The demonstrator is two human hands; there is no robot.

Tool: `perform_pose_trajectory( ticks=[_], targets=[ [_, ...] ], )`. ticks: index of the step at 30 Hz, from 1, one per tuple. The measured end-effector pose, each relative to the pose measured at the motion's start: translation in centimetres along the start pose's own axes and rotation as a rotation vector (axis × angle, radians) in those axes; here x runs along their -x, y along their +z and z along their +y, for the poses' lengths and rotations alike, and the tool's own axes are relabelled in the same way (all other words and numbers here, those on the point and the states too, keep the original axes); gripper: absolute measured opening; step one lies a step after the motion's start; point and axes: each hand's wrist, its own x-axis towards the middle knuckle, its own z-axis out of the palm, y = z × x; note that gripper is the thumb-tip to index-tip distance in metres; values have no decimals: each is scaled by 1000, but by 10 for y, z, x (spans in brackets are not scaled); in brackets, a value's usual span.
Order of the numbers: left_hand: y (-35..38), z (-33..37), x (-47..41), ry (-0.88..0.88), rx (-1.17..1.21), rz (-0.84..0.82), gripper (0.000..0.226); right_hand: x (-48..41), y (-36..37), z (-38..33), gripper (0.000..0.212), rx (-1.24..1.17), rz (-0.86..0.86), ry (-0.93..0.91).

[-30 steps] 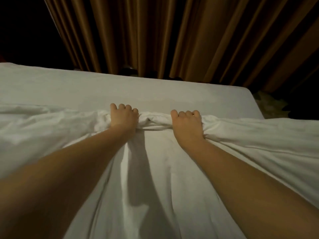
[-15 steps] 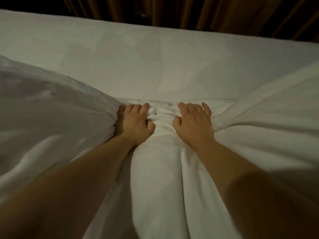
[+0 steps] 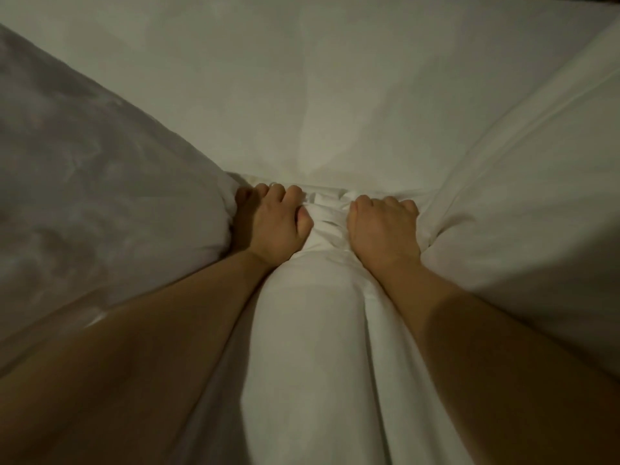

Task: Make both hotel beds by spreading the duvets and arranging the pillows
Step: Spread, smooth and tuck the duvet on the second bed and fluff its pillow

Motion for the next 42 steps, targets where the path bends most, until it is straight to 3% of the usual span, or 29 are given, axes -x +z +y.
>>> perform_pose_trajectory(
  ticks=[2, 8, 13, 15, 18, 21, 25, 31, 34, 42],
  targets=[
    [4, -1, -2, -5, 21, -8, 34, -4, 8, -1, 24, -12, 92, -12],
    [7, -1, -6, -7, 58, 5, 39, -9, 17, 3, 24, 5, 153, -44],
    [10, 0, -12, -7, 131, 10, 51, -11, 13, 6, 34, -1, 162, -65],
    [10, 1, -14, 26, 149, -8, 56, -7, 5, 9, 28, -1, 101, -68],
    [-8, 6, 2, 1, 90, -70, 65, 13, -15, 7, 23, 5, 159, -45],
    [-31, 12, 32, 21, 75, -19, 69, 47, -39, 4, 32, -4, 137, -58],
    [-72, 25, 69, -10, 112, -84, 56, 89, -80, 9, 50, 73, 6, -103],
    [-151, 77, 137, 4, 177, -45, 65, 174, -159, 23, 63, 187, -46, -108],
    [-198, 122, 153, 49, 178, -96, 62, 195, -222, 31, 66, 226, -49, -21],
    [-334, 228, 208, 169, 237, 62, 66, 277, -395, 33, 62, 190, 55, 303]
  ],
)
